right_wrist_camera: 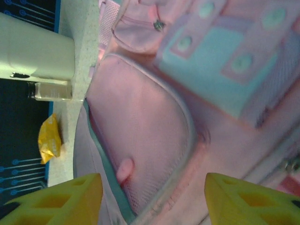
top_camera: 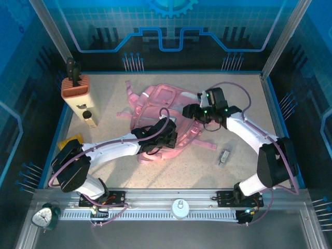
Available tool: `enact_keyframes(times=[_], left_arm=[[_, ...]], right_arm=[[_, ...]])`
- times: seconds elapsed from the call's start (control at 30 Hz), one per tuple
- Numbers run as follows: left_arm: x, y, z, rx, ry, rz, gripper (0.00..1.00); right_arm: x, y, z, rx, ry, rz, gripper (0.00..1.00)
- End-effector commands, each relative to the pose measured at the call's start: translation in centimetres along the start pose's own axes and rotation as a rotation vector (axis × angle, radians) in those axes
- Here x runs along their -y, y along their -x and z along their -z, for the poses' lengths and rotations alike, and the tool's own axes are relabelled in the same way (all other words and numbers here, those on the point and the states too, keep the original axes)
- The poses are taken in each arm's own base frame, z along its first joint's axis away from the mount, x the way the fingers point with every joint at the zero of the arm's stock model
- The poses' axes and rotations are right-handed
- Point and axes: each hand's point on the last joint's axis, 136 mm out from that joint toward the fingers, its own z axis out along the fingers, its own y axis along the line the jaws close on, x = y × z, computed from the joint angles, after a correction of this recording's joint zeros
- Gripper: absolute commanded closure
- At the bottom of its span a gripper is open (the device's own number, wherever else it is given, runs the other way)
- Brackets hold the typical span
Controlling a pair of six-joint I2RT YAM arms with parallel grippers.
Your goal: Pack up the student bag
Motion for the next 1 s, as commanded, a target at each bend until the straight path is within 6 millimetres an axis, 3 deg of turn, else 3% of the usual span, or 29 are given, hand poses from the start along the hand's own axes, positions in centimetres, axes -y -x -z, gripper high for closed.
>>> enact_keyframes(times=[0.0,0.17,0.3,0.47,0.63,0.9,0.97], left_arm=[[0.2,1.6,1.0,0.049,0.005,-0.027,1.0],[0.3,1.6,1.1,0.051,0.001,-0.042,1.0],[0.5,1.7,1.4,0.042,-0.001,-0.079,1.0],[-0.8,1.3,2.3,0.024,0.045,-0.142,1.0],[-4.8,0.8,3.5,-0.004,0.124,-0.116,1.0],[-12.5,-0.6,5.5,-0.024,0.226,0.02,1.0],[-13.6,-0.8,5.6,-0.027,0.23,0.055,1.0]], right_arm=[[-1.0,-2.4,-1.2,-0.052,0.102,-0.12,0.4],[-1.6,-4.2,-3.3,-0.082,0.129,-0.146,0.44],[-0.7,-4.4,-4.7,-0.097,0.118,-0.15,0.57],[0.3,-4.1,-4.6,-0.079,0.082,-0.114,0.76],[1.6,-3.3,-3.5,-0.049,0.026,-0.065,0.98],[2.5,-1.0,-1.6,-0.018,-0.002,-0.003,1.0],[2.5,-0.4,-1.4,-0.013,-0.005,0.012,1.0]])
